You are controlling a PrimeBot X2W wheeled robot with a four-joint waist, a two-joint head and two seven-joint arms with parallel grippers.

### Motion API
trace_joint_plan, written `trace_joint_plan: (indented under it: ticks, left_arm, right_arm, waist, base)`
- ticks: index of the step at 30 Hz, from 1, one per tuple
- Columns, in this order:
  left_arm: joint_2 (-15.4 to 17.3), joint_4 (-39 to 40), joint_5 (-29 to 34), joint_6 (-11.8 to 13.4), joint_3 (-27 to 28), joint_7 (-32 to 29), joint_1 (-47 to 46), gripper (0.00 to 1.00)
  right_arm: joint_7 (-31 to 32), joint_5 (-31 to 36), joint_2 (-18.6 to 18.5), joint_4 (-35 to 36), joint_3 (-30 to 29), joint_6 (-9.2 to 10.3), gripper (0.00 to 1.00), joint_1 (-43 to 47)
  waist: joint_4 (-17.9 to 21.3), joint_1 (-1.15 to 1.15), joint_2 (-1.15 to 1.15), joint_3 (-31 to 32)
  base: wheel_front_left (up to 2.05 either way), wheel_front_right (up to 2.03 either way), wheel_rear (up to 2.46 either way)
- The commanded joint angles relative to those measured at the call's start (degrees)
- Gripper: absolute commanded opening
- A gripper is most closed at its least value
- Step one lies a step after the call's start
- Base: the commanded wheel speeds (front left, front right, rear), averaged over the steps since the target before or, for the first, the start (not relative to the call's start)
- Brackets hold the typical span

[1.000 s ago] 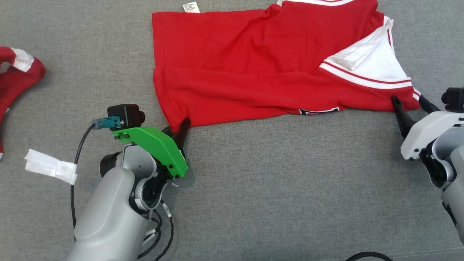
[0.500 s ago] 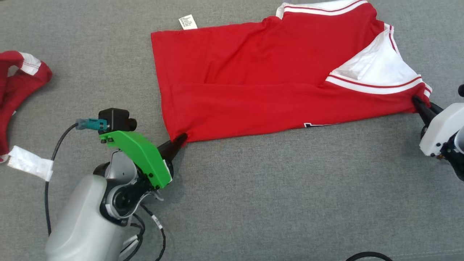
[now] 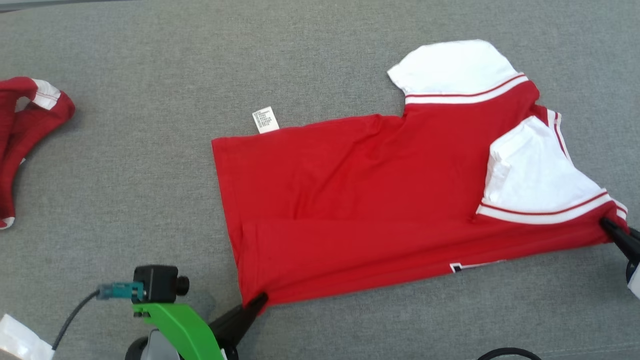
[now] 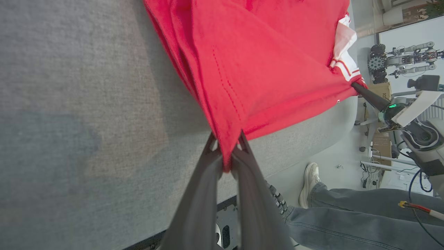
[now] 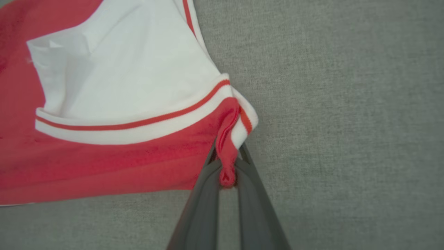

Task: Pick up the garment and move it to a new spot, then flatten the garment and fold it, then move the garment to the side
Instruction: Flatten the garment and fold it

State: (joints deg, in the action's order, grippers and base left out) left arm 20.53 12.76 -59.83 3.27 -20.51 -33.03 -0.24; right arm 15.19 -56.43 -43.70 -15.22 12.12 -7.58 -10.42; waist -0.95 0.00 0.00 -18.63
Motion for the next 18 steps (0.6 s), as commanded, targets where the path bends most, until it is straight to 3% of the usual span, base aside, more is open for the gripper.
trace_joint_plan:
  ticks: [1,3,4,5,6,7,14,18]
  left_arm:
    - [0.08,0.72,0.87,0.98,0.09,1.06,2.9,0.0]
    - [-0.24,0.28,2.3,1.9,-0.15,2.85,5.14,0.0]
    - [-0.44,-0.17,2.73,2.31,-0.4,3.3,5.48,0.3]
    - [-0.44,-0.17,2.73,2.31,-0.4,3.3,5.48,0.3]
    - [-0.23,-0.6,3.5,2.27,-1.05,3.28,5.69,1.0]
    - [-0.14,-0.73,4.01,2.24,-1.55,3.22,5.86,1.0]
    - [3.06,4.45,8.36,3.67,0.11,4.56,4.1,1.0]
    - [2.69,5.89,9.65,4.79,2.23,4.95,-2.75,1.0]
  right_arm:
    - [-0.32,-0.27,0.28,0.51,-1.88,0.17,0.0,3.08]
    - [-1.68,2.37,1.37,-0.19,-4.51,0.18,0.0,5.1]
    - [-1.94,3.53,2.04,-0.57,-4.99,0.2,0.22,5.38]
    - [-1.94,3.53,2.04,-0.57,-4.99,0.2,0.22,5.38]
    - [-1.81,4.35,2.63,-0.76,-5.19,0.19,0.83,5.48]
    - [-1.37,5.21,3.0,-0.83,-5.51,0.14,1.0,5.34]
    - [1.78,10.1,0.43,7.07,-10.63,0.12,1.0,1.96]
    - [4.15,14.02,1.01,12.27,-13.01,0.13,1.0,-4.75]
  waist:
    - [0.38,0.0,0.0,-0.29]
    - [0.91,0.0,0.0,-0.68]
    - [0.97,0.0,0.0,-0.68]
    - [0.97,0.0,0.0,-0.68]
    - [1.04,0.0,0.0,-0.69]
    - [1.07,0.0,0.0,-0.75]
    - [0.66,0.0,0.0,-1.53]
    - [-0.15,0.0,0.0,-3.8]
  base:
    - [0.0,0.0,0.0]
    - [0.0,0.0,0.0]
    - [0.0,0.0,0.0]
    - [0.0,0.0,0.0]
    - [0.0,0.0,0.0]
    - [0.0,0.0,0.0]
    - [0.0,0.0,0.0]
    - [0.0,0.0,0.0]
